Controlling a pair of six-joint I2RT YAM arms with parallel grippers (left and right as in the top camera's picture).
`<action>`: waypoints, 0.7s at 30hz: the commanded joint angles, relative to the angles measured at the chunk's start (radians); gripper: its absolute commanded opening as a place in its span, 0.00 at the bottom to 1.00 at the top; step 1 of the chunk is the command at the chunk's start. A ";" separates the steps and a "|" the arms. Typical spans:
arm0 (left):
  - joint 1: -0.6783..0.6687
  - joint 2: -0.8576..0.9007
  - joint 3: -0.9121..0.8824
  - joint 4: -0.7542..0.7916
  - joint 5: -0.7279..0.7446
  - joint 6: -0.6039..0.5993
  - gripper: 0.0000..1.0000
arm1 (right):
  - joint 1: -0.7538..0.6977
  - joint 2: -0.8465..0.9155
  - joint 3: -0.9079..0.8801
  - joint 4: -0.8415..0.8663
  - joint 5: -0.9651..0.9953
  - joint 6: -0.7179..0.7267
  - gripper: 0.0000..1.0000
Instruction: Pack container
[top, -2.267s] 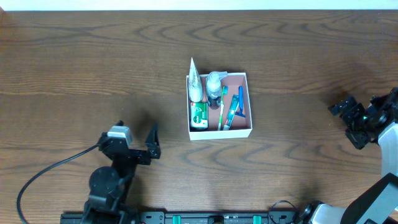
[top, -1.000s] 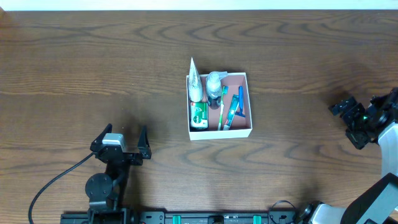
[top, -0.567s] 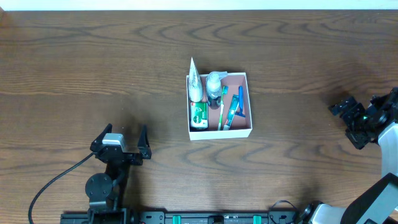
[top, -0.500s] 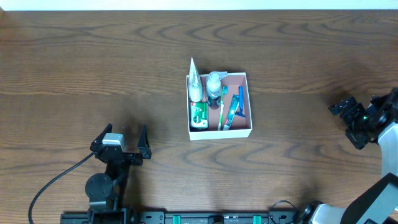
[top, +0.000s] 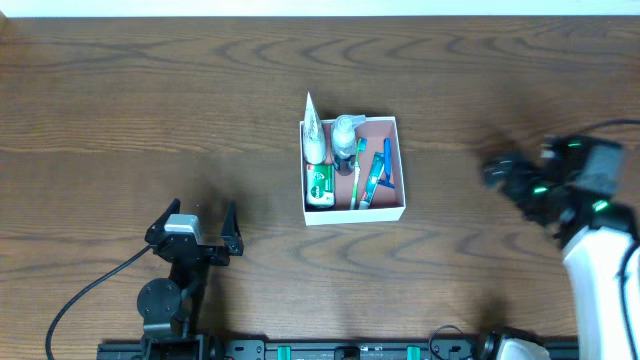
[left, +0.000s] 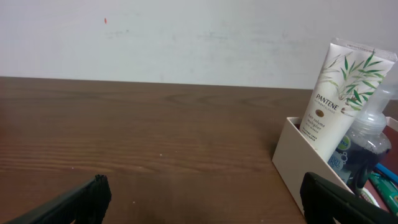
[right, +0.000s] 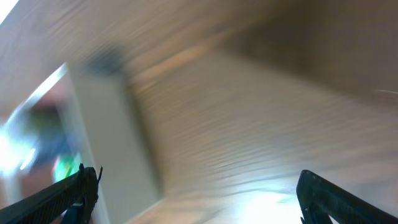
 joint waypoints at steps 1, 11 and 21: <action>0.005 -0.006 -0.015 -0.037 0.021 0.021 0.98 | 0.175 -0.114 -0.092 0.011 0.158 -0.009 0.99; 0.005 -0.006 -0.015 -0.037 0.021 0.021 0.98 | 0.264 -0.669 -0.430 0.062 0.360 -0.023 0.99; 0.005 -0.006 -0.015 -0.037 0.021 0.021 0.98 | 0.233 -0.999 -0.594 0.438 0.211 -0.596 0.99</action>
